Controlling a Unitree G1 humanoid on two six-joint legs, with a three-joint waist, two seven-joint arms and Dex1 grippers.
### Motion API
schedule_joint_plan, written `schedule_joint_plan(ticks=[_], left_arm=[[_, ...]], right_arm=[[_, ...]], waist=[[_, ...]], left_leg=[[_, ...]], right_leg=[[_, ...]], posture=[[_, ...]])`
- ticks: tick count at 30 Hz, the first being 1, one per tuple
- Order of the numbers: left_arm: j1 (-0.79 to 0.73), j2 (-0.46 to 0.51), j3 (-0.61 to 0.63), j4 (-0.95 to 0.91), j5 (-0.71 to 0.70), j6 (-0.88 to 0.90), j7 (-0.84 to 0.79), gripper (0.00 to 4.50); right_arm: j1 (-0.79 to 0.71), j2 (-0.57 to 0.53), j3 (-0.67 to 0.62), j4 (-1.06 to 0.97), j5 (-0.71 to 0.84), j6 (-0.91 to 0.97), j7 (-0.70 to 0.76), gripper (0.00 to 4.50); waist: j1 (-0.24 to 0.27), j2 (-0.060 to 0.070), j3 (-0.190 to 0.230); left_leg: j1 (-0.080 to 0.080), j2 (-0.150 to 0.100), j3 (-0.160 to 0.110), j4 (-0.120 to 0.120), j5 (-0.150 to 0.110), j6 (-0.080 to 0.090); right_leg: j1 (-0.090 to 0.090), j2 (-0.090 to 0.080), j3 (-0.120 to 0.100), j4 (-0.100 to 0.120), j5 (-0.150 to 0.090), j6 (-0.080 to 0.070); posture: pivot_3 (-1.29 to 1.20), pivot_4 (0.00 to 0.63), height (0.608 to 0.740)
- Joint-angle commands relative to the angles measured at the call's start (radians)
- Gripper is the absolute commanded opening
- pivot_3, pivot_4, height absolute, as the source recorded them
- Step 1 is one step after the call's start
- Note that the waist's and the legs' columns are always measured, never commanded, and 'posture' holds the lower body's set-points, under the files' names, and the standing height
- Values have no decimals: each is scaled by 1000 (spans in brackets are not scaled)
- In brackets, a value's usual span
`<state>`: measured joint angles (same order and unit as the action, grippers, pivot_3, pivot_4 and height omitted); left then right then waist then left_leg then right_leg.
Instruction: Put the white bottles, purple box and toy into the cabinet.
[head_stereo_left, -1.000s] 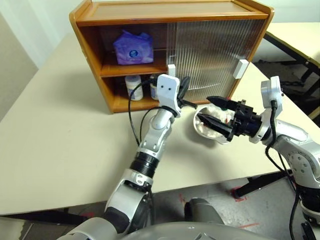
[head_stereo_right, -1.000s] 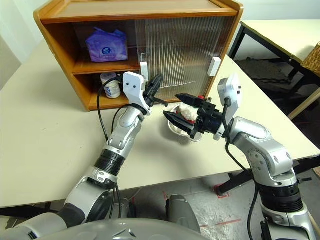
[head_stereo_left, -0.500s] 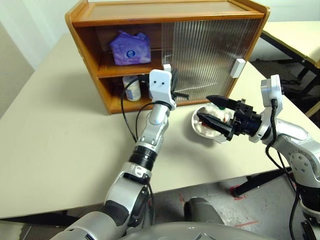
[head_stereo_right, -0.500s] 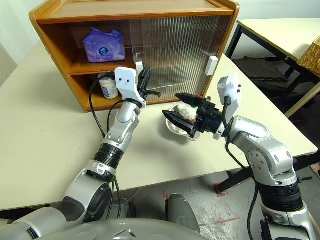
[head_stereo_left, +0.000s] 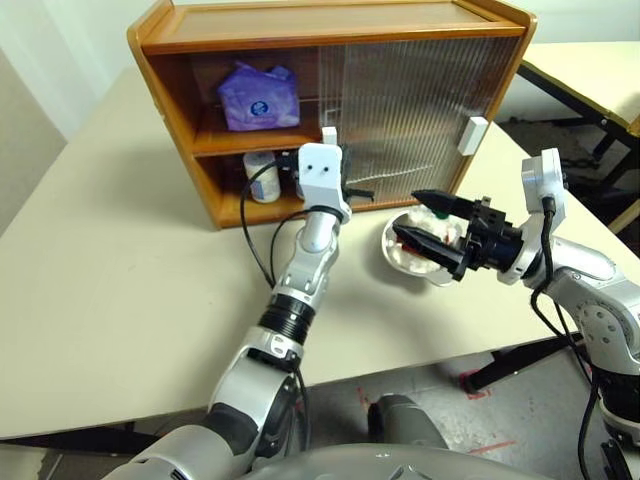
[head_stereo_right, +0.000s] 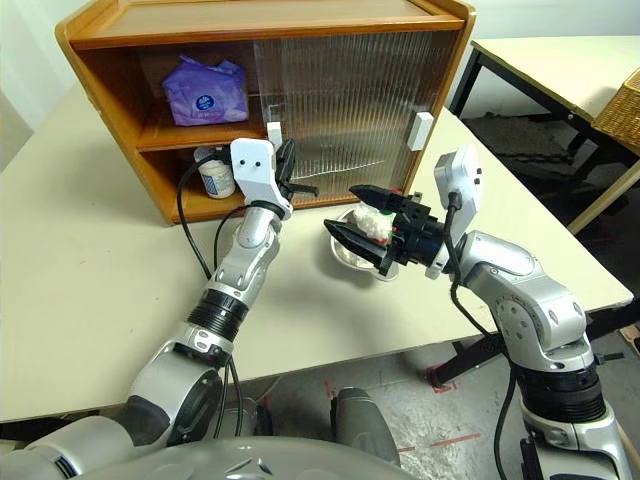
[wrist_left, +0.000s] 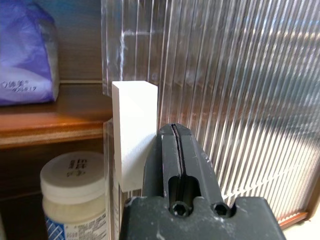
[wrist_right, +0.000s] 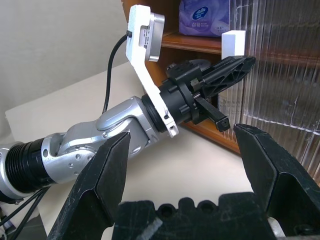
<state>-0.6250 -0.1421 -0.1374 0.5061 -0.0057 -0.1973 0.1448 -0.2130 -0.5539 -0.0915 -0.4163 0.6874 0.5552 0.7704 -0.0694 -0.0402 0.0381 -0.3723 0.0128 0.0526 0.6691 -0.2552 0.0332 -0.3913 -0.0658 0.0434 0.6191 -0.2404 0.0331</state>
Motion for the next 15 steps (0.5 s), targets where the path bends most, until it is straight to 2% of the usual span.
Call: schedule_joint_plan(ticks=[1, 15], left_arm=[[38, -61, -5, -47, 40, 25, 60, 24], [50, -44, 50, -67, 72, 82, 216, 24]], right_arm=[[7, -11, -1, -19, 10, 12, 2, 4500], [-2, -7, 6, -7, 8, 11, 6, 4500]], waist=[[-1, 0, 0], [0, 0, 0]], left_leg=[[0, 0, 0, 0, 0, 0], [0, 0, 0, 0, 0, 0]], right_leg=[[0, 0, 0, 0, 0, 0], [0, 0, 0, 0, 0, 0]], posture=[[-128, 0, 740], [-116, 0, 740]])
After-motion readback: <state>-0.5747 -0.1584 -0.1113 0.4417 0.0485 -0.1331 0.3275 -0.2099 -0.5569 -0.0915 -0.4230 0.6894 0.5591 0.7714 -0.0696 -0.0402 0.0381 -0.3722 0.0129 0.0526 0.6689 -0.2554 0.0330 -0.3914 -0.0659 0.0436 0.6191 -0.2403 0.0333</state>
